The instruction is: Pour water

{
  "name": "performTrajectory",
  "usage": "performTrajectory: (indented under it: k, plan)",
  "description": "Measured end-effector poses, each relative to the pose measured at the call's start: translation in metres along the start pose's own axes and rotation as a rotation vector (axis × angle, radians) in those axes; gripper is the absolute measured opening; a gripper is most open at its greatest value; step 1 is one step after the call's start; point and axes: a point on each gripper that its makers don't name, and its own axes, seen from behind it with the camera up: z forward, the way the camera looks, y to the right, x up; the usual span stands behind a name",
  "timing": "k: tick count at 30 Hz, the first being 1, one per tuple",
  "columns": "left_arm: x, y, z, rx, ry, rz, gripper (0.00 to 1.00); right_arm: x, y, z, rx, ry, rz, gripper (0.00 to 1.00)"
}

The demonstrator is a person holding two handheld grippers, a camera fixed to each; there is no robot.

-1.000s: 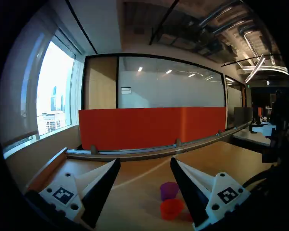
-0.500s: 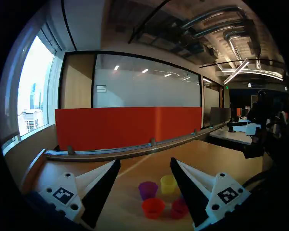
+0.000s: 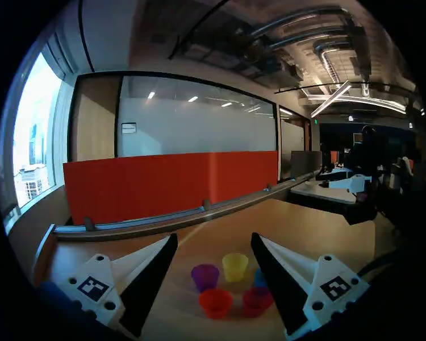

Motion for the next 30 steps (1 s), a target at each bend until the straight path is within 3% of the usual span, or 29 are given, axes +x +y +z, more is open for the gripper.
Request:
performTrajectory:
  k: [20,30]
  plan:
    - [-0.025,0.009,0.001,-0.076,-0.120,0.052,0.96,-0.024,-0.012,0.000,0.099,-0.137,-0.022,0.99]
    - [-0.039,0.016,0.004,-0.126,-0.169,0.051,0.96,-0.044,-0.018,0.002,0.147,-0.213,-0.044,0.99]
